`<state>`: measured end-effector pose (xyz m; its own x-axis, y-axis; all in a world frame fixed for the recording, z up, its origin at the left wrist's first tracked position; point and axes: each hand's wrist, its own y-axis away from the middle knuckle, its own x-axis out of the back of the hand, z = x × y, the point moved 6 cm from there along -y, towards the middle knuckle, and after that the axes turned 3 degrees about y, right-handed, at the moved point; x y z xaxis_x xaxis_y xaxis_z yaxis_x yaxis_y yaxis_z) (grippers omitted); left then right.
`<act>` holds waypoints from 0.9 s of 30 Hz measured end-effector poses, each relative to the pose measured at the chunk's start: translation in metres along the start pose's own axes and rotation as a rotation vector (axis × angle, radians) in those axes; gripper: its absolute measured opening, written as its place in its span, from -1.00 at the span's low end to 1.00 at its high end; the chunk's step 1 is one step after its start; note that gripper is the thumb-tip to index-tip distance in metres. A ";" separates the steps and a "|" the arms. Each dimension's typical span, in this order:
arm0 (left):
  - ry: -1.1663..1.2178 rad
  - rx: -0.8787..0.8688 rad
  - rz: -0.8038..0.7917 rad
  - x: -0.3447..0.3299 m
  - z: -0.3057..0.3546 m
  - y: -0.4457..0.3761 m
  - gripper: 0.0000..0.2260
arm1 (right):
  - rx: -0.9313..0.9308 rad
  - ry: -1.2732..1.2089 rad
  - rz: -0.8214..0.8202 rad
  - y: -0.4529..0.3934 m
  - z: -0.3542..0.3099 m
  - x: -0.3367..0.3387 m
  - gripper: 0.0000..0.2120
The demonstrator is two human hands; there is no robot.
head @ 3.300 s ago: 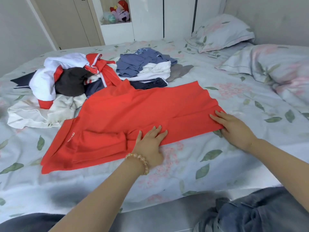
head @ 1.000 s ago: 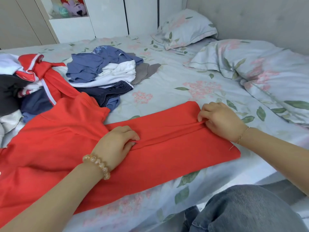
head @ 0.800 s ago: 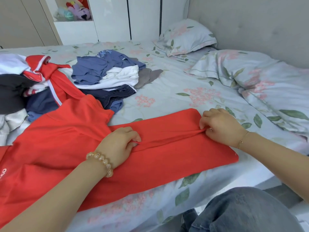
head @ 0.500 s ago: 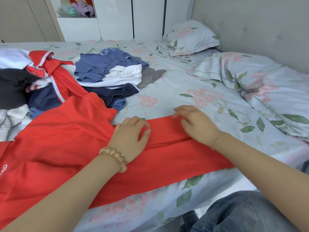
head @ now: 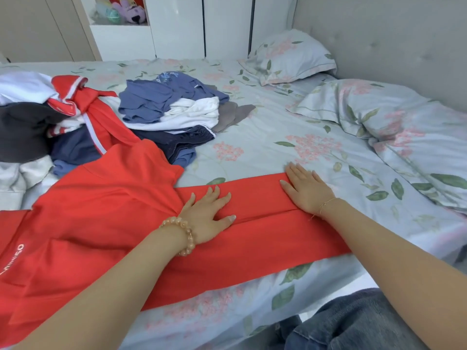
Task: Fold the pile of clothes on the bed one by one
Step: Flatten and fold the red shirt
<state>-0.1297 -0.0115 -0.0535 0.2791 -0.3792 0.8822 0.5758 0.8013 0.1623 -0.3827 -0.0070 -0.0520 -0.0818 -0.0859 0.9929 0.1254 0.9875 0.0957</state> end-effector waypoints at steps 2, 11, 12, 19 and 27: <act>0.382 -0.066 0.075 0.028 -0.002 0.009 -0.71 | 0.006 0.023 0.092 -0.002 -0.019 0.011 -0.52; 0.344 0.190 0.541 0.133 -0.154 0.087 -0.80 | 0.343 -0.488 0.285 -0.041 -0.218 0.053 -0.71; 0.323 0.271 0.583 0.141 -0.179 0.096 -0.78 | 0.345 -0.532 0.250 -0.049 -0.238 0.051 -0.69; 0.413 0.671 0.501 0.138 -0.281 0.129 -0.49 | 0.039 -0.650 0.028 -0.111 -0.298 0.013 -0.22; 0.481 0.540 0.529 0.140 -0.288 0.141 -0.86 | 0.122 -1.243 -0.003 -0.118 -0.299 0.022 -0.69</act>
<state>0.2123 -0.0846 -0.0342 0.7673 0.0461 0.6396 -0.1261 0.9888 0.0801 -0.1037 -0.1653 -0.0207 -0.9684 0.0291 0.2477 0.0363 0.9990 0.0246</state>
